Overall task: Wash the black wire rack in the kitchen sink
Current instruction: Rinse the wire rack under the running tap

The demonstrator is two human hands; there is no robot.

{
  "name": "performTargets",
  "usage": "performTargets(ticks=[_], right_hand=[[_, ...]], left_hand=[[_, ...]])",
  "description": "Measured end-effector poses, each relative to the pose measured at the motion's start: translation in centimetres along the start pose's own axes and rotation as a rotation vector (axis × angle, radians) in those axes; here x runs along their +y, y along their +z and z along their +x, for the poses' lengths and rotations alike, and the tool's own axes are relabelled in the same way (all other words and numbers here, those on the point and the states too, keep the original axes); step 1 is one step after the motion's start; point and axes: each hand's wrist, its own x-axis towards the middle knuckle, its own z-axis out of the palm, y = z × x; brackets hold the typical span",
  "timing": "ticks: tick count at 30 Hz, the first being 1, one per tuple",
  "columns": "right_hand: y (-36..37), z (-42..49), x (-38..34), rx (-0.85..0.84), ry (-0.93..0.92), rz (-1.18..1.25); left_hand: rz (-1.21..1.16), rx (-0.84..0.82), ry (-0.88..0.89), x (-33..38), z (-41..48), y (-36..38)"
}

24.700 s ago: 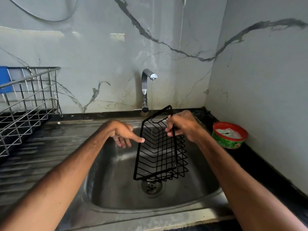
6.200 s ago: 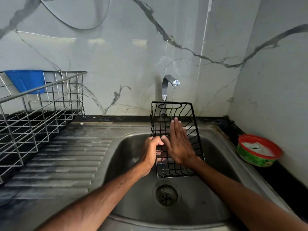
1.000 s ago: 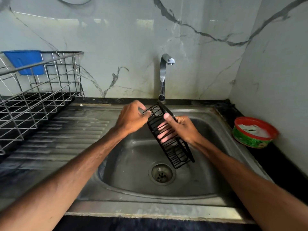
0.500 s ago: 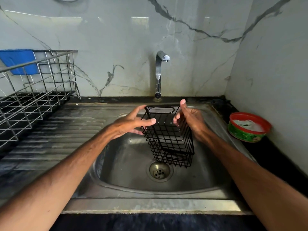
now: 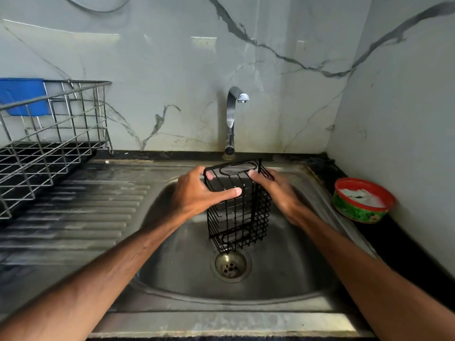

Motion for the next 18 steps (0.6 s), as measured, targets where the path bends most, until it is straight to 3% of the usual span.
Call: performTargets(ticks=[2, 6, 8, 13, 18], right_hand=[[-0.1, 0.1, 0.7, 0.04, -0.007, -0.074], [-0.4, 0.1, 0.9, 0.078, -0.008, -0.142], [0.0, -0.1, 0.7, 0.068, -0.047, -0.137], [1.0, -0.4, 0.5, 0.107, -0.061, -0.166], [0.8, -0.9, 0.4, 0.151, -0.057, -0.264]], left_hand=[[0.024, 0.022, 0.016, 0.1, -0.1, 0.2], [-0.422, -0.225, 0.062, -1.8, -0.1, -0.6], [-0.521, -0.222, 0.019, -2.8, 0.0, -0.3], [-0.649, -0.231, -0.369, -2.1, 0.2, -0.3], [-0.801, -0.567, -0.68, -1.0, -0.6, -0.2]])
